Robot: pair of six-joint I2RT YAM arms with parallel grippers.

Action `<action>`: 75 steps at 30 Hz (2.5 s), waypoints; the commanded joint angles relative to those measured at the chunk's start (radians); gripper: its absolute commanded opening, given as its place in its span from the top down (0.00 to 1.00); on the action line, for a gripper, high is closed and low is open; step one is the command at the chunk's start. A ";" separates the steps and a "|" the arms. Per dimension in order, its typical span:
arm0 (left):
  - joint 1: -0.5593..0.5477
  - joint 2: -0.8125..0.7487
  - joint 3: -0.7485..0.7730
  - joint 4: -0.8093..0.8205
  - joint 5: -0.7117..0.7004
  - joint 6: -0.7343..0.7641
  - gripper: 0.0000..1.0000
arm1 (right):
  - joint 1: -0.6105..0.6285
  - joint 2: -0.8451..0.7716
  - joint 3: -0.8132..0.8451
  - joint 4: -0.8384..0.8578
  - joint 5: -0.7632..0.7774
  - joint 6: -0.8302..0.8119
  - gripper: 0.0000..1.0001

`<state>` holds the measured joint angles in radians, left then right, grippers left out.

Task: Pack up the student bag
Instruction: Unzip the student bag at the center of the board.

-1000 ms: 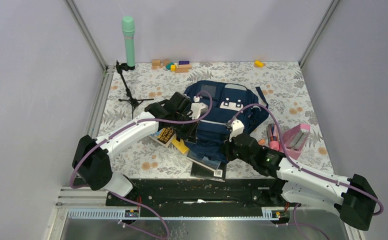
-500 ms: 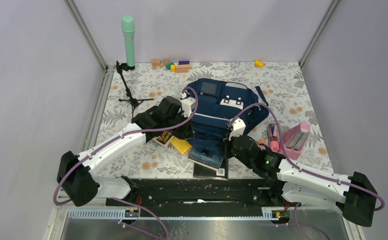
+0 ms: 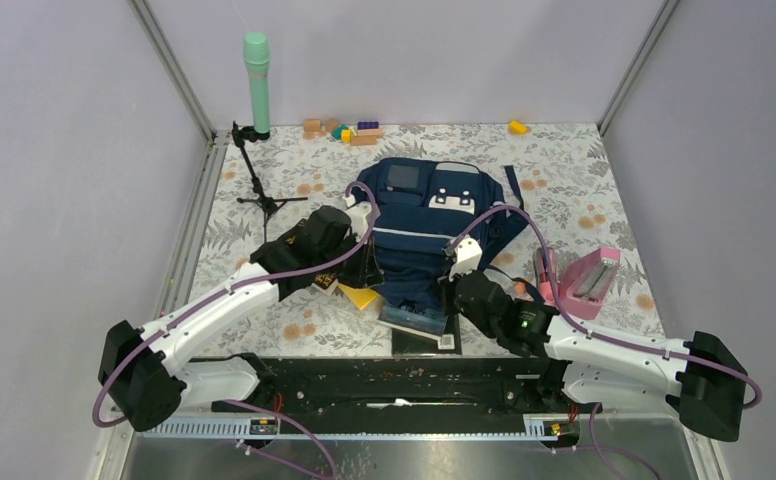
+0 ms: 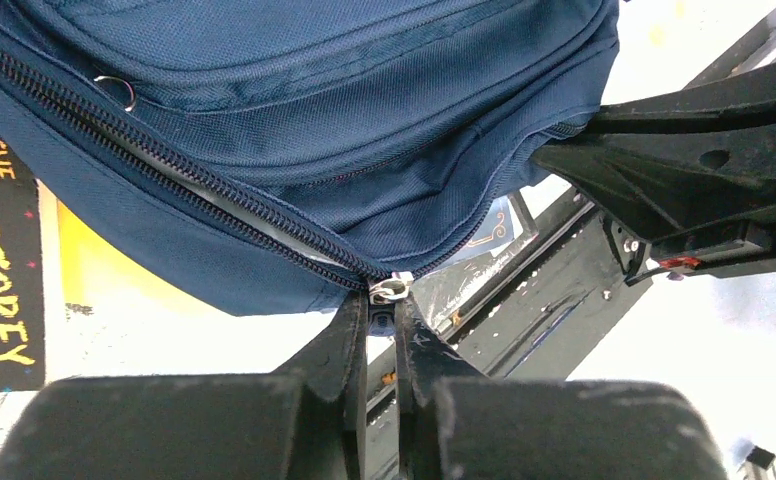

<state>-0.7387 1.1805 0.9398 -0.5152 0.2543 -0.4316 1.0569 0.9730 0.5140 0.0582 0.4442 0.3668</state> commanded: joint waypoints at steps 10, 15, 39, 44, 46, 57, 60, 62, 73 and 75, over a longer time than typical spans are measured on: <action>-0.083 -0.050 -0.095 0.217 -0.070 -0.241 1.00 | 0.059 0.038 0.083 0.267 0.128 0.007 1.00; -0.123 -0.033 -0.107 0.281 -0.157 -0.305 1.00 | 0.074 0.045 0.085 0.264 0.151 0.003 1.00; -0.292 0.086 -0.003 0.240 -0.289 -0.249 0.62 | 0.075 0.001 0.065 0.176 0.259 0.011 0.95; -0.259 -0.013 -0.025 0.152 -0.285 -0.198 0.22 | 0.075 -0.092 0.040 0.081 0.277 0.001 0.57; -0.223 -0.037 -0.031 0.111 -0.261 -0.189 0.17 | 0.075 -0.129 0.033 0.042 0.278 -0.009 0.41; 0.118 -0.096 -0.049 0.018 -0.093 -0.100 0.01 | 0.075 -0.246 0.035 -0.125 0.244 0.021 0.26; 0.207 -0.057 -0.066 0.069 -0.023 -0.121 0.01 | 0.079 -0.199 0.091 -0.141 0.165 0.067 0.30; 0.239 -0.022 -0.066 0.097 0.002 -0.132 0.01 | 0.093 -0.158 0.132 -0.143 0.149 0.111 0.31; 0.275 0.176 -0.016 0.148 0.075 -0.135 0.01 | 0.242 0.071 0.237 -0.070 0.286 0.315 0.35; 0.275 0.199 -0.019 0.169 0.095 -0.138 0.05 | 0.264 0.117 0.263 -0.074 0.304 0.336 0.36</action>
<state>-0.4694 1.3449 0.8806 -0.4278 0.2813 -0.5694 1.2793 1.0294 0.7059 -0.0544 0.6636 0.5999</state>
